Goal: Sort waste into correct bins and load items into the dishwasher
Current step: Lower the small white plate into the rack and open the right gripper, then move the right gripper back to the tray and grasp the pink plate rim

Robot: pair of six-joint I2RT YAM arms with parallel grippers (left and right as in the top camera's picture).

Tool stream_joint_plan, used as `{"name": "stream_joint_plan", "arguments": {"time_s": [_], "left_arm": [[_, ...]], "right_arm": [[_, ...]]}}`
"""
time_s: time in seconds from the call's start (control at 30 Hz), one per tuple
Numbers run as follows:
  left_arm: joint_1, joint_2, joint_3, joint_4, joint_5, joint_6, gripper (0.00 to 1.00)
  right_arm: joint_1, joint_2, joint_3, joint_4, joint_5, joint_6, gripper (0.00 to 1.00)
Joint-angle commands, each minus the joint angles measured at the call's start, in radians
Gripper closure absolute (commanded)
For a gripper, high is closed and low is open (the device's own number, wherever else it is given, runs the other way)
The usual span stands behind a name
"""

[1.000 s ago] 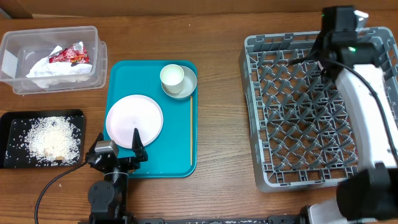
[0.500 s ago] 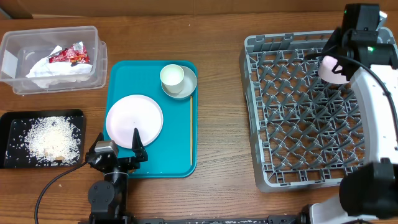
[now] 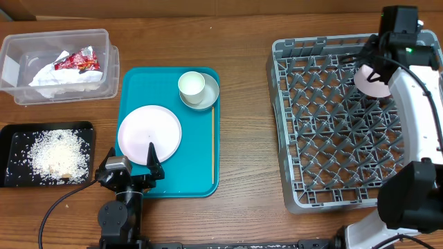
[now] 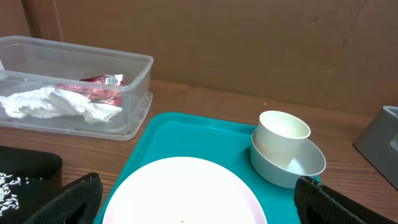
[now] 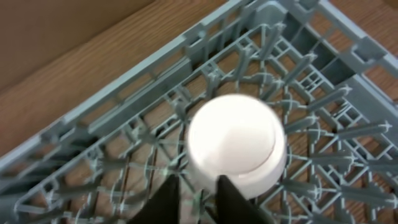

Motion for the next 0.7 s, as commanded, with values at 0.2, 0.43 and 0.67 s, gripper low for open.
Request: {"name": "stream_joint_plan", "arguments": {"time_s": [0.2, 0.43, 0.67], "left_arm": [[-0.004, -0.01, -0.004, 0.002, -0.013, 0.022, 0.0], [-0.004, -0.01, -0.004, 0.002, -0.012, 0.022, 0.0], [-0.004, -0.01, -0.004, 0.002, -0.012, 0.022, 0.0]], "right_arm": [[-0.086, 0.146, 0.013, -0.002, -0.02, 0.02, 0.96], [-0.087, 0.156, 0.013, -0.021, -0.053, 0.02, 0.96], [-0.074, 0.114, 0.013, -0.089, -0.193, 0.019, 0.96]]}}
